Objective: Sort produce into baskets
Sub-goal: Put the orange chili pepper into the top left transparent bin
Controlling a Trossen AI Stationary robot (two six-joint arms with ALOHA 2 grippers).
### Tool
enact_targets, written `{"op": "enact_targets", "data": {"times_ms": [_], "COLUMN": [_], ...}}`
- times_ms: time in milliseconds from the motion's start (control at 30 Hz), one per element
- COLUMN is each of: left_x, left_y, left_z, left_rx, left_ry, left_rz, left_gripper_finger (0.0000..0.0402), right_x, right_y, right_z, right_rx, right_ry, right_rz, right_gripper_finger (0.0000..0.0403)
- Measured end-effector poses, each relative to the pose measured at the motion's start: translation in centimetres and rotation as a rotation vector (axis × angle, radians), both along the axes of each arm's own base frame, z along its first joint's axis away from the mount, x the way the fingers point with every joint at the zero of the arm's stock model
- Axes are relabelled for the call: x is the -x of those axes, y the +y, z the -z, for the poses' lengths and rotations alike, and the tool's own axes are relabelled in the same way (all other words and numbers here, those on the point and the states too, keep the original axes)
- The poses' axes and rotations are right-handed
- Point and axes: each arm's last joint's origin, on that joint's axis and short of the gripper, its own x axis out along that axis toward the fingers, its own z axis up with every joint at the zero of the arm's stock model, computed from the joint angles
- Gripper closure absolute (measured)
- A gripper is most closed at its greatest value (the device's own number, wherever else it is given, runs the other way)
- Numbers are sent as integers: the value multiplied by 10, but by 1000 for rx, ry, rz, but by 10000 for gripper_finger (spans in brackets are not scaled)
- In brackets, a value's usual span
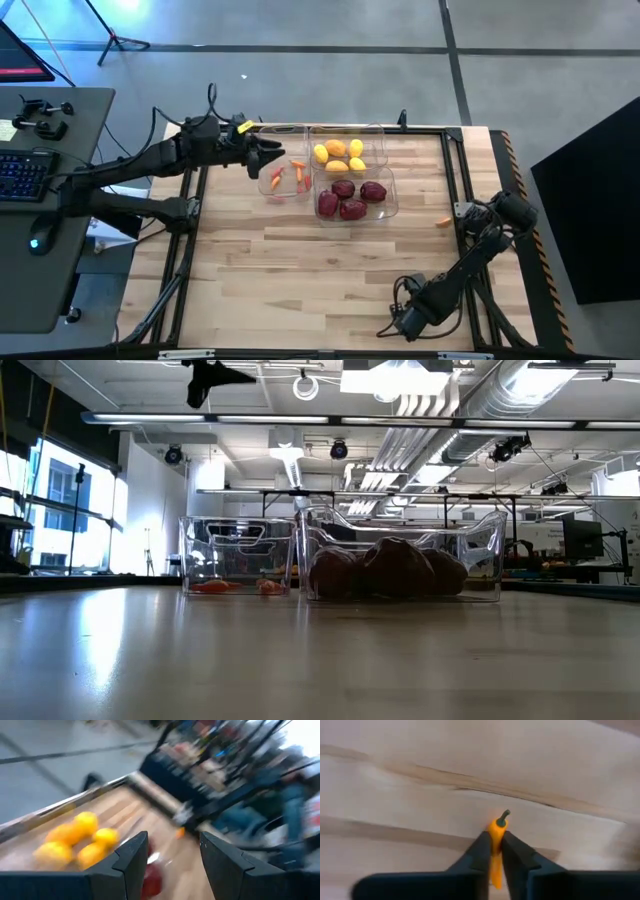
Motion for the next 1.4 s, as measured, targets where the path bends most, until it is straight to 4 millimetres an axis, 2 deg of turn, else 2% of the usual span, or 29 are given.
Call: {"op": "enact_targets", "data": {"times_ms": [100,200,333,433,600,667,767,900,1000,1100,1167,1267,1400], "left_x": [5,21,37,43,41,40,40,40,40,40,41,41,41], "left_y": [-4,-7,-8,-8,-7,-7,-7,-7,-7,-7,-7,-8,-8], "left_z": [-22,-47,-58,-57,-52,-51,-51,-52,-52,-54,-54,-54,-54], "left_rx": [-37,-119,-208,-213,-192,-167,-145,-136,-135,-127,-132,-135,-138], "left_ry": [-203,-396,-452,-435,-384,-388,-396,-403,-404,-423,-428,-430,-430], "left_rz": [78,81,47,22,20,19,19,33,35,35,36,38,38], "left_gripper_finger": [234,234,234,234,234,234,234,234,234,234,234,234,234], "right_x": [-5,-16,-46,-82,-147,-163,-178,-184,-186,-192,-198,-209,-206], "right_y": [1,-3,-23,-54,-123,-155,-202,-254,-281,-303,-313,-318,-324], "right_z": [-14,-47,-86,-107,-131,-140,-150,-157,-155,-149,-141,-130,-124], "right_rx": [20,81,302,479,706,821,950,974,987,924,876,837,803], "right_ry": [-122,-331,-646,-766,-948,-984,-1003,-1048,-1049,-1114,-1174,-1237,-1189], "right_rz": [-28,-65,-142,-249,-480,-518,-503,-468,-459,-439,-419,-399,-402], "right_gripper_finger": [395,387,396,398,394,394,394,386,365,327,294,241,189]}}
